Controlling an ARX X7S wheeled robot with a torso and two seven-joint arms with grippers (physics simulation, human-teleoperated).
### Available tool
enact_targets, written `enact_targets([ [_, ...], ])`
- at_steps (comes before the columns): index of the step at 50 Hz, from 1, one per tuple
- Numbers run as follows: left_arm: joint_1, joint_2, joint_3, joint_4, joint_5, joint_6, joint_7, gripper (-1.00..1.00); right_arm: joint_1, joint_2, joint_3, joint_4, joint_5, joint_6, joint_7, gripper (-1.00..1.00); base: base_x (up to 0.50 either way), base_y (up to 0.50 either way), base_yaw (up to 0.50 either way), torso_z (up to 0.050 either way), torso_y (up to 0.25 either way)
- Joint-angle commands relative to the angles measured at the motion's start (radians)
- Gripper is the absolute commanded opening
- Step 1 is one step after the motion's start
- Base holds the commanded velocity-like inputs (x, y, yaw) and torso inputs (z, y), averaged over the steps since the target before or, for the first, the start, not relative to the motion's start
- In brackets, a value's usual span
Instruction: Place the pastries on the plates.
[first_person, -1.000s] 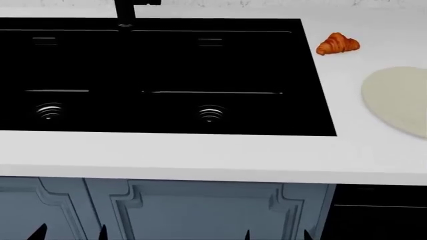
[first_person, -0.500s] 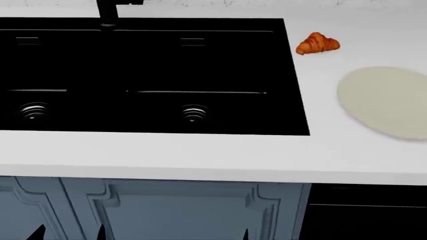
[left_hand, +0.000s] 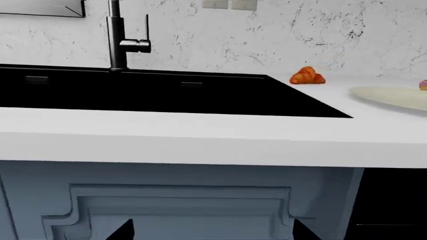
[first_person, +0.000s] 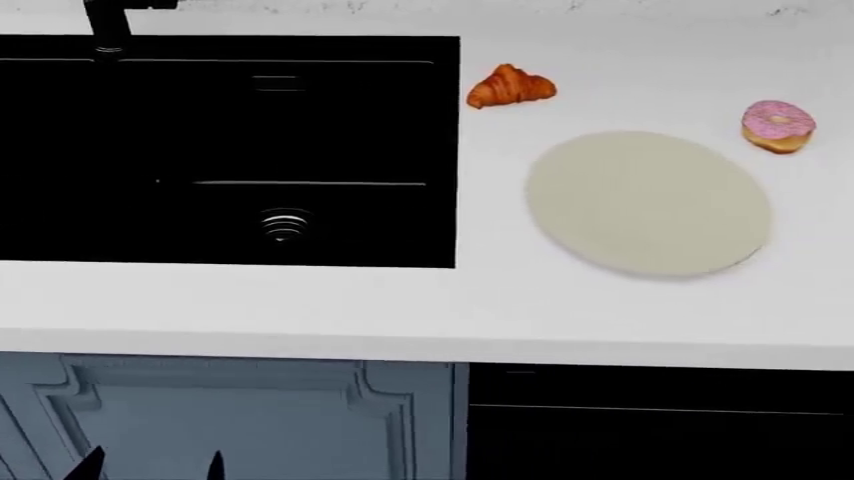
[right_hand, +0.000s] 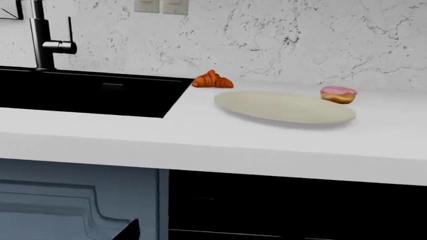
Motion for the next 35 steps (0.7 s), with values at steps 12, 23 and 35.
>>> enact_targets([
  [12, -0.008, -0.013, 0.014, -0.007, -0.031, -0.013, -0.020, 1.00, -0.002, 0.017, -0.014, -0.006, -0.003, 0.000, 0.034, 1.00, 0.00, -0.46, 0.00, 0.000, 0.000],
  [23, -0.005, -0.021, 0.025, -0.009, -0.029, 0.004, -0.028, 1.00, -0.007, 0.023, -0.019, -0.012, 0.009, 0.000, 0.041, 1.00, 0.00, -0.46, 0.00, 0.000, 0.000],
  [35, -0.006, -0.028, 0.031, -0.004, -0.049, -0.002, -0.032, 1.00, -0.007, 0.031, -0.026, -0.017, 0.013, 0.002, 0.049, 1.00, 0.00, -0.46, 0.00, 0.000, 0.000],
])
